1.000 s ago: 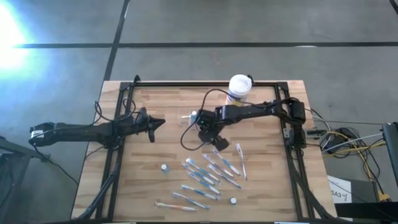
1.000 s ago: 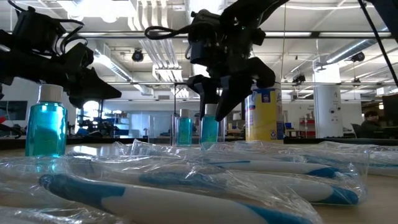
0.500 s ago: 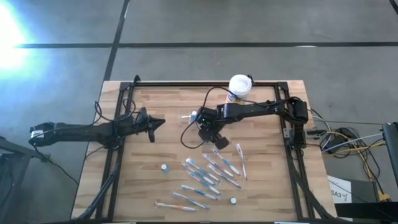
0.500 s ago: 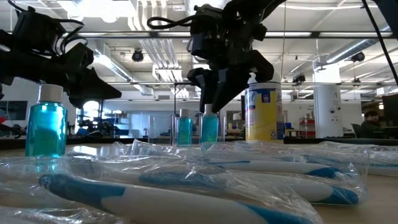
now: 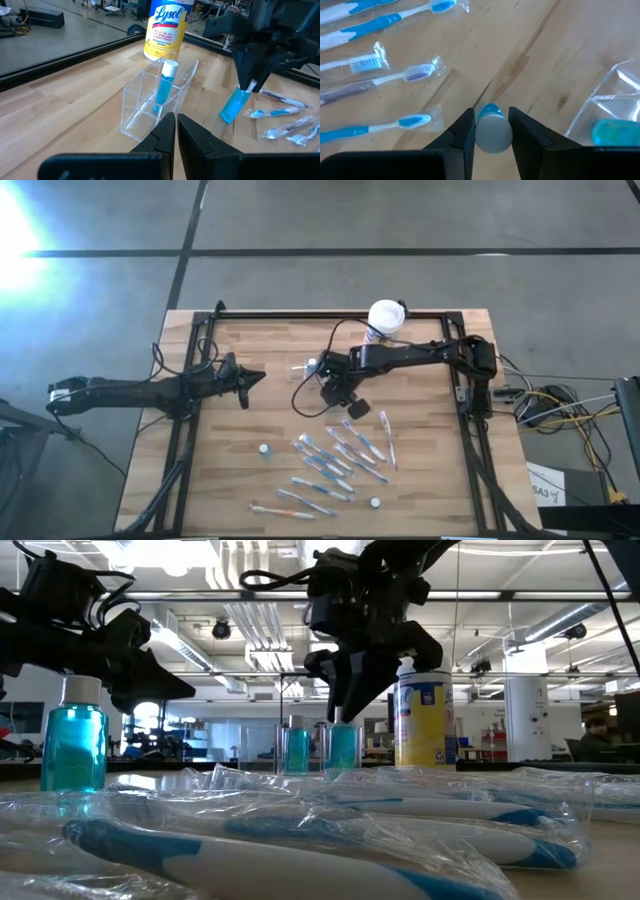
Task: Pick & Place toothbrushing station
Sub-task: Put the blue mouthwash into the middle section of the transparent organizer
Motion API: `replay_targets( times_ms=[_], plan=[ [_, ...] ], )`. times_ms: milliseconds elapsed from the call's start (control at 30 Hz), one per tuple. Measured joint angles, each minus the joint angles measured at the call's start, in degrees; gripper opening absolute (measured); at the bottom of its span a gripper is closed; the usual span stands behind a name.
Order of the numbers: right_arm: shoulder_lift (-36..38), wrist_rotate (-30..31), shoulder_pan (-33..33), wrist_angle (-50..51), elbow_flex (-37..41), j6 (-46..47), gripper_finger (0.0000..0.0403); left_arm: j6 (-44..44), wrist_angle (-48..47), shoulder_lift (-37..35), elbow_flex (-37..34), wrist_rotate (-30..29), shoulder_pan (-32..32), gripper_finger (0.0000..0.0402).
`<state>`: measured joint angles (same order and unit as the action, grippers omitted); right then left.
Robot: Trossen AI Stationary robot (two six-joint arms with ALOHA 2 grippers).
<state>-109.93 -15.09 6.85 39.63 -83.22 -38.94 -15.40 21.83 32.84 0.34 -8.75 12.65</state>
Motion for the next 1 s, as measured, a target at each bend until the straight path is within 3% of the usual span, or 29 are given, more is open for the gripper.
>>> replay_targets(
  times_ms=[167, 400, 633, 833, 1000],
  plan=[
    [5.45, -1.52, -0.05, 1.40, 0.00, 1.56, 0.0089, 0.02, 0.02, -0.01, 0.00, 0.00, 0.02, 0.0023],
    [18.39, -10.97, -0.04, 1.43, 0.04, 6.12, 0.0089, 0.02, 0.02, -0.01, 0.00, 0.02, 0.01, 0.0023],
    [32.74, -11.10, 0.07, -1.81, 2.46, 14.47, 0.0089, -0.20, 0.03, 0.00, 0.00, 0.02, 0.01, 0.0023],
    [46.90, -10.04, 0.11, -8.48, 9.46, 21.88, 0.0089, -0.36, 0.08, -0.02, 0.00, -0.02, 0.00, 0.0023],
    [59.95, -4.95, 0.28, -11.71, 15.87, 26.37, 0.0089, -0.85, 0.32, -0.01, 0.00, -0.20, 0.00, 0.0023]
  ],
)
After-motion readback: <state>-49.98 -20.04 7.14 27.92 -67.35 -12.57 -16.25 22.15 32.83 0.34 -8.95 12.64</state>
